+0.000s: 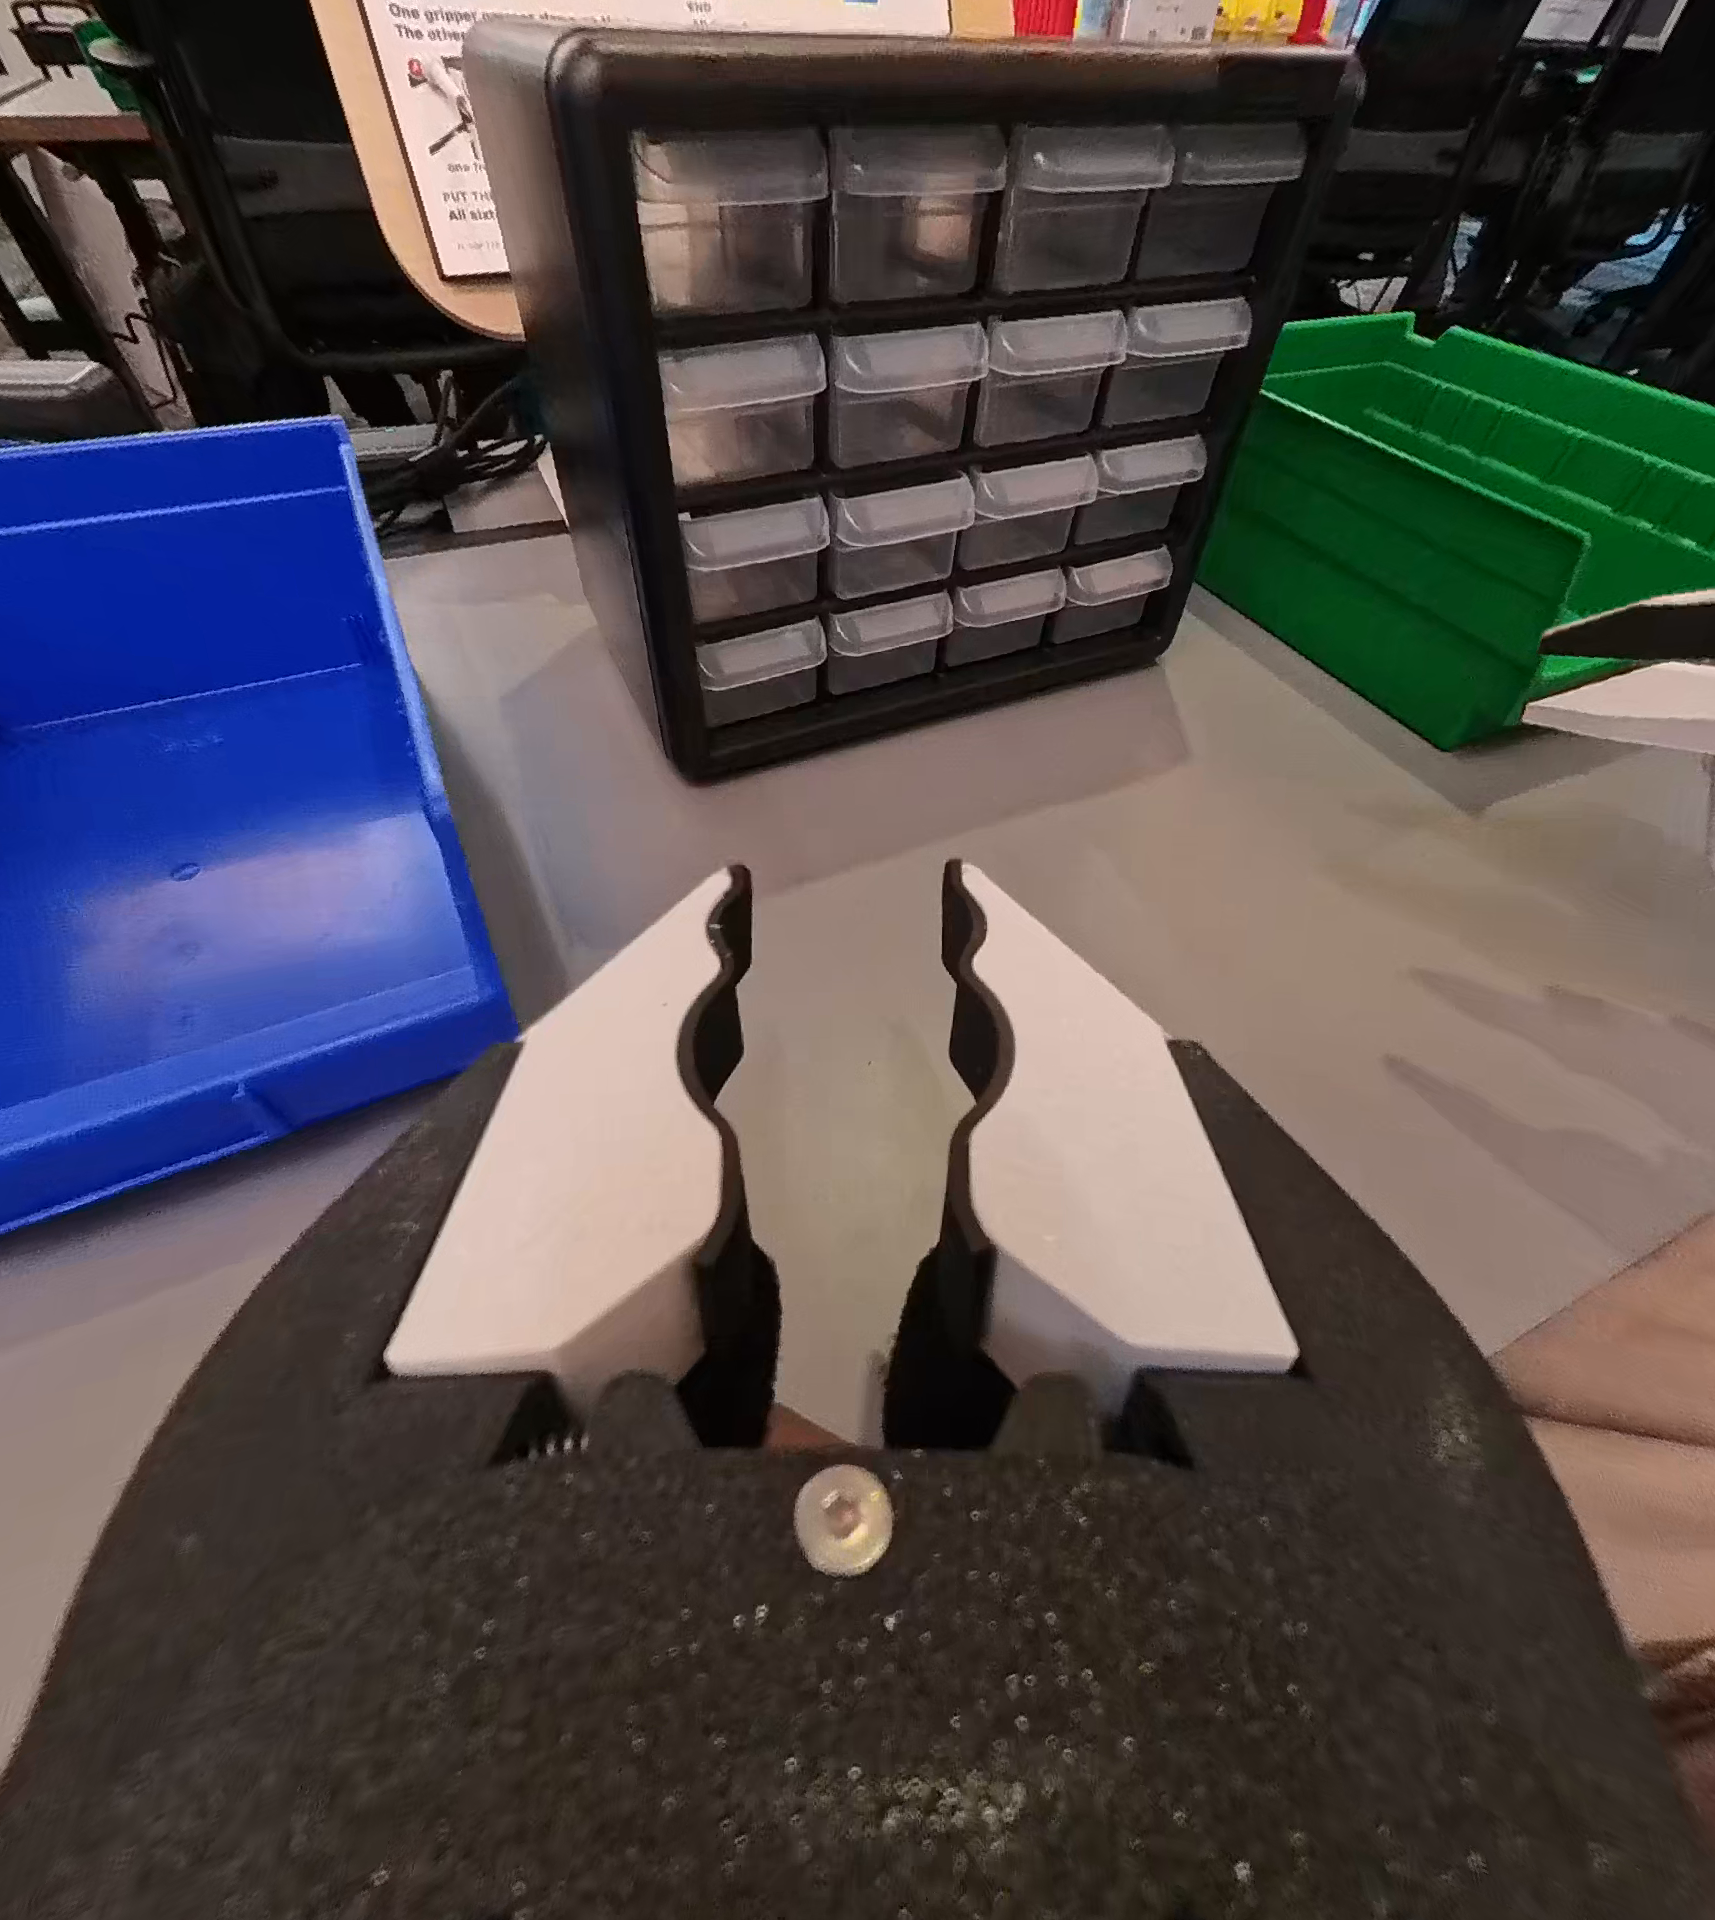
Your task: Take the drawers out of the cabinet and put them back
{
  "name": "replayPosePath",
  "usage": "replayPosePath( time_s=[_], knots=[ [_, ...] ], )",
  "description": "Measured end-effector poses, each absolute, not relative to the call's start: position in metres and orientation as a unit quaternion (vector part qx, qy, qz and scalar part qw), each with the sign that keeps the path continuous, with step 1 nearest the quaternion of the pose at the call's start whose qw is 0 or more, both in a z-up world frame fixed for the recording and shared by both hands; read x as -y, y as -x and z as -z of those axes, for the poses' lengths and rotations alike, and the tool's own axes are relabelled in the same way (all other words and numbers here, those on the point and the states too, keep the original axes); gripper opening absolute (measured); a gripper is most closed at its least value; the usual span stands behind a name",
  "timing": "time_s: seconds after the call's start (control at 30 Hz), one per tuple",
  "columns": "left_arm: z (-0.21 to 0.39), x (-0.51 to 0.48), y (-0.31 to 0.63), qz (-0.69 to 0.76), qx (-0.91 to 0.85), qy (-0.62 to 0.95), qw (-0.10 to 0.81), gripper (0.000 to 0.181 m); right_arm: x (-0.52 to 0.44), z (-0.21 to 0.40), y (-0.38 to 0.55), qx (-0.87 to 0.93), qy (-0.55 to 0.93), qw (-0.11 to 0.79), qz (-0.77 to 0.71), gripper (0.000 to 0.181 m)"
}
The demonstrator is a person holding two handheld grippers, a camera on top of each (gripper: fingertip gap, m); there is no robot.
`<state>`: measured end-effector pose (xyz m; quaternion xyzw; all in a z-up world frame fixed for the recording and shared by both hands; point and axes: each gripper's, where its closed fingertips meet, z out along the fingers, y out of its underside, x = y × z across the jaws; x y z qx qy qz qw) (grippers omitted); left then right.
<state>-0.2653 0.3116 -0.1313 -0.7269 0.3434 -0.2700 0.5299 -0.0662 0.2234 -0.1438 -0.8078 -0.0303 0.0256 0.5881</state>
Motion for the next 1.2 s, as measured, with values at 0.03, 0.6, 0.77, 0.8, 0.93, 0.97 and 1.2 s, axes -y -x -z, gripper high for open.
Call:
replayPosePath(
  time_s=[0.03, 0.6, 0.77, 0.8, 0.93, 0.97, 1.2],
  knots=[
    [0.132, -0.312, 0.264, 0.272, -0.343, 0.729, 0.527, 0.035, -0.224, 0.145, 0.064, 0.026, 0.809, 0.586, -0.028, 0.041],
    [0.135, -0.312, 0.271, 0.275, -0.323, 0.746, 0.514, 0.034, -0.228, 0.104, 0.063, 0.037, 0.772, 0.632, -0.046, 0.042],
    [0.137, -0.311, 0.26, 0.317, -0.309, 0.757, 0.481, 0.034, -0.255, 0.059, 0.07, 0.105, 0.83, 0.532, -0.129, 0.033],
    [0.137, -0.311, 0.257, 0.325, -0.307, 0.758, 0.475, 0.035, -0.266, 0.05, 0.062, 0.118, 0.845, 0.51, -0.109, 0.034],
    [0.142, -0.312, 0.25, 0.334, -0.313, 0.763, 0.457, 0.035, -0.327, -0.003, 0.039, 0.184, 0.865, 0.465, -0.05, 0.033],
    [0.143, -0.312, 0.249, 0.334, -0.315, 0.763, 0.455, 0.035, -0.343, -0.009, 0.036, 0.21, 0.873, 0.438, -0.046, 0.032],
    [0.141, -0.31, 0.243, 0.302, -0.361, 0.739, 0.482, 0.025, -0.438, -0.01, 0.018, 0.36, 0.899, 0.245, -0.032, 0.022]
  ],
)
